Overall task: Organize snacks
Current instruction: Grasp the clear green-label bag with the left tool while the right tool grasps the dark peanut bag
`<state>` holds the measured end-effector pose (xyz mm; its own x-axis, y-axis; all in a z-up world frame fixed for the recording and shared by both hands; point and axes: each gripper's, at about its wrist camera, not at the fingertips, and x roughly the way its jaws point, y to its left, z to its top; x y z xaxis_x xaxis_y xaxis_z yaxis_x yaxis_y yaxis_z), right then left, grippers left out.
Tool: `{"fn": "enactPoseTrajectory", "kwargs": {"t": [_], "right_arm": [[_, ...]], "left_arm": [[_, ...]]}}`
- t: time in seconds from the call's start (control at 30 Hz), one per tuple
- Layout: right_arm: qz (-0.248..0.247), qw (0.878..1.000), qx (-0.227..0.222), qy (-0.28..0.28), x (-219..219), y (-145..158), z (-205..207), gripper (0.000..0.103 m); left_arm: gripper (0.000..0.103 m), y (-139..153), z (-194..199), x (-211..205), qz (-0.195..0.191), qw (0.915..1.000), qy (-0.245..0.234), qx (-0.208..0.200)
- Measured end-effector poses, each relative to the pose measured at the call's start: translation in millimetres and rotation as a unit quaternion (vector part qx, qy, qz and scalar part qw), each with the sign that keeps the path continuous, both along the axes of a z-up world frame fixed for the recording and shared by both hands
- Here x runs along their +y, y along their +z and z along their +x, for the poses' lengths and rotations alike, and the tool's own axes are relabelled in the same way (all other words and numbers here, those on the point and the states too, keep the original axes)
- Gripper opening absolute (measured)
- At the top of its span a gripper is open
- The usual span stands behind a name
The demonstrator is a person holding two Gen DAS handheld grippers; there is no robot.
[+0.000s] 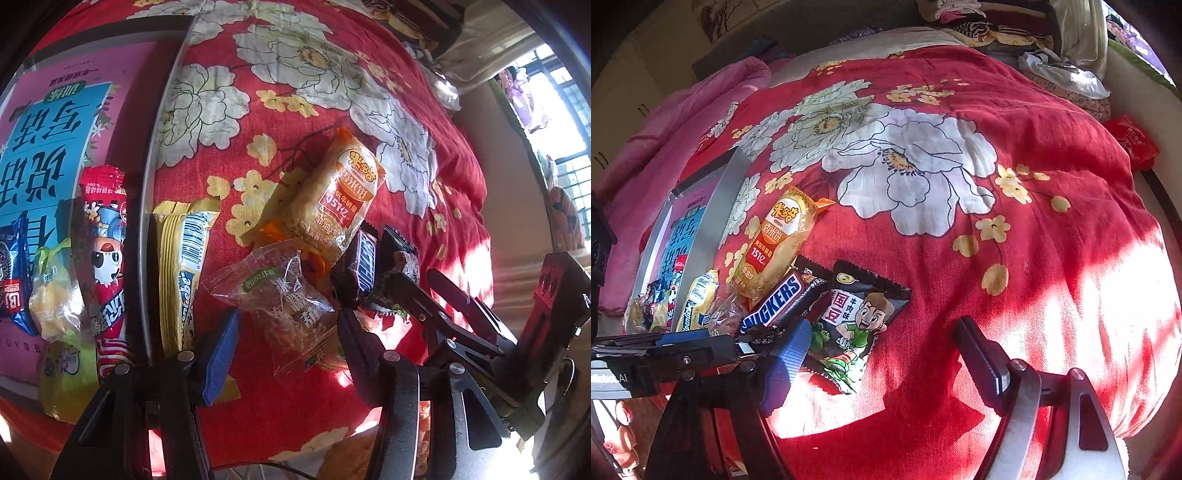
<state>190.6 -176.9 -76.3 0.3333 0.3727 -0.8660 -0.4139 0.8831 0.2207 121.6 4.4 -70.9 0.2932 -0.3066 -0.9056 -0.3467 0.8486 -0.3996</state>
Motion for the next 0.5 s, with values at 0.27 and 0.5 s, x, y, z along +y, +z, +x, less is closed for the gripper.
{"fn": "enactPoseTrajectory", "kwargs": {"t": [0.27,0.5], "right_arm": [[0.004,1.0,0.004,0.017,14,-6,5,0.068],[0.0,1.0,0.006,0.023,19,-14,8,0.067]], "left_arm": [[0.057,-2,6,-2,0.017,0.9999,0.002,-0.002],[0.057,-2,13,-1,0.035,0.9994,0.005,-0.002]]}}
